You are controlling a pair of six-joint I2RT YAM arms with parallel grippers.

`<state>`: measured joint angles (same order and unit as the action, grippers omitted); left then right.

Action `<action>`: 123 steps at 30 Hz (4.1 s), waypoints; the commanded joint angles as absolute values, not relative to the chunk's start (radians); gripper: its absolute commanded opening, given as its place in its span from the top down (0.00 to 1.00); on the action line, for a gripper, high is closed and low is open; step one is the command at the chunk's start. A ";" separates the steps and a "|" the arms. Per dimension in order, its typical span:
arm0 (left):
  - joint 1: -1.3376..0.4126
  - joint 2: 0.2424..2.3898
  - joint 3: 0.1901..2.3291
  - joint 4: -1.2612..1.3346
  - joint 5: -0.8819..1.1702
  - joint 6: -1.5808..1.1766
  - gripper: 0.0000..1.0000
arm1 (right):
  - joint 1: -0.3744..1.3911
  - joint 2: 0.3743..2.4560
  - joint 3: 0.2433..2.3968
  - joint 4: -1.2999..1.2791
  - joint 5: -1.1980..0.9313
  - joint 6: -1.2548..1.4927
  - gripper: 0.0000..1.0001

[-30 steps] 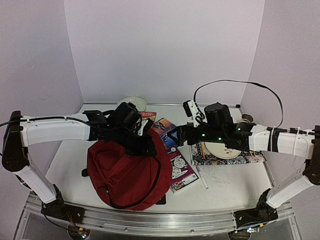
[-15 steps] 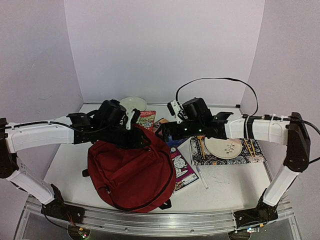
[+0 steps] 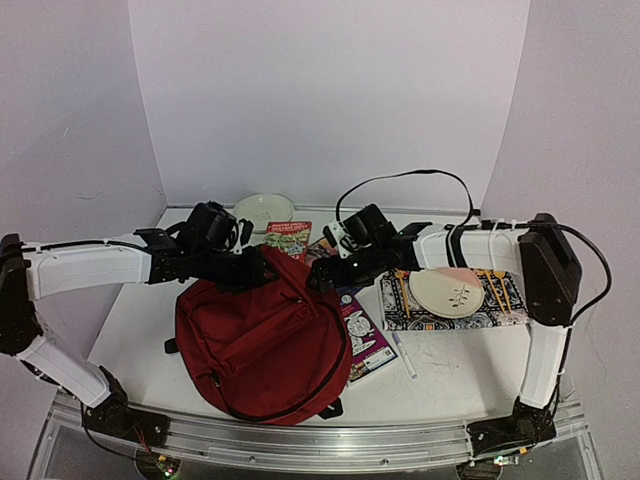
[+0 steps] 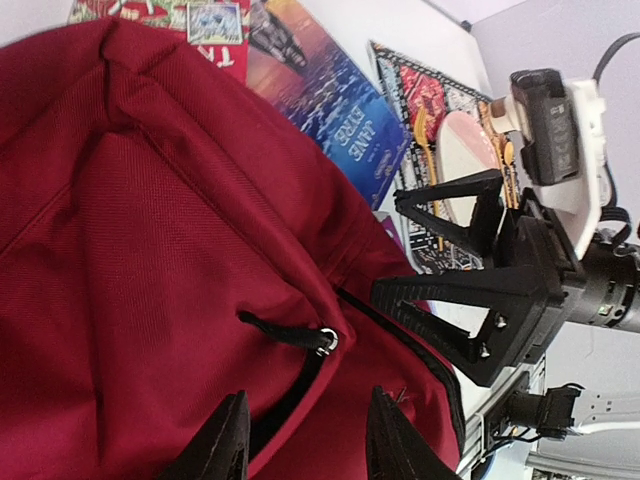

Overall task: Pack the student bag
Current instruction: Pick up the book from the student bag, then grab the book from the lower front pocket of the bag, then unzip the lower front pocket of the student bag, then place the student bag inside the student bag.

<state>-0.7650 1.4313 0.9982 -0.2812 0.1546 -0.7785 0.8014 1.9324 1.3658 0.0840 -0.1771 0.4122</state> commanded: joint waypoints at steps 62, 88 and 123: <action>-0.738 1.708 1.013 0.028 0.274 -1.091 0.88 | 0.794 1.943 1.408 0.176 -0.360 0.347 1.00; -0.727 1.406 0.833 -0.228 0.017 -1.002 1.00 | 0.750 1.848 1.357 0.188 -0.229 0.376 1.00; -0.723 1.270 0.784 -0.266 -0.003 -0.877 1.00 | 0.779 1.814 1.436 0.105 -0.237 0.398 0.50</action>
<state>-0.7292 1.2602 0.7513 -0.3307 -0.0355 -0.8902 0.7312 1.8367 1.3874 0.1418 -0.2287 0.4375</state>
